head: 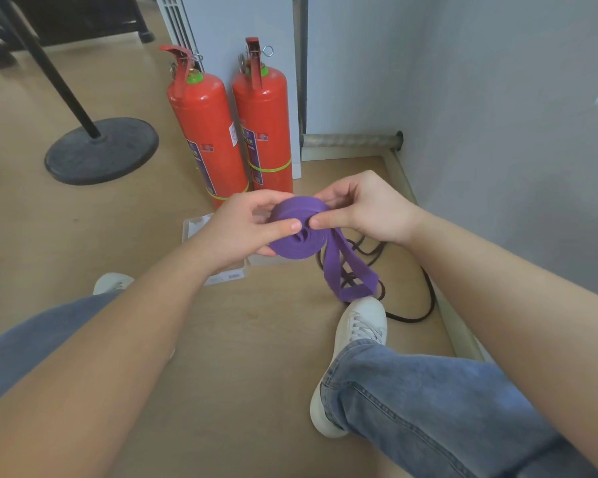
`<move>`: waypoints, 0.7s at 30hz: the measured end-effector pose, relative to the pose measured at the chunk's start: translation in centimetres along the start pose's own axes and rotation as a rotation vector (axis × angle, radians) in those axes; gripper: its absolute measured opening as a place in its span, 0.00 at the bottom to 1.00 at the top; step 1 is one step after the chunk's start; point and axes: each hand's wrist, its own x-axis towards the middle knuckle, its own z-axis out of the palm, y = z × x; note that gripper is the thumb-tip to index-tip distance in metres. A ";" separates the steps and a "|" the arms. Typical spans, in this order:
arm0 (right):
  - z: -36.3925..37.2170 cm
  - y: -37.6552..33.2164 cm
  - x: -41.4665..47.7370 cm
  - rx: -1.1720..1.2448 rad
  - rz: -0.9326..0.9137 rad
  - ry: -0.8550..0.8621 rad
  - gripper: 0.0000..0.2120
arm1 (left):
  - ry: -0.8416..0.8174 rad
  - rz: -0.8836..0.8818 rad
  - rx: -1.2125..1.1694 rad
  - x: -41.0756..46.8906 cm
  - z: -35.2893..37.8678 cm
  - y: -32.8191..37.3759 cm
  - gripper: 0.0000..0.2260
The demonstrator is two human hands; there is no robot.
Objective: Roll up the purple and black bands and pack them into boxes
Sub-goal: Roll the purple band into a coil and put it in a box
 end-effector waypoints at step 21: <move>0.4 -0.9 0.0 0.024 -0.027 0.025 0.13 | 0.114 0.066 0.025 -0.4 -0.2 0.3 0.19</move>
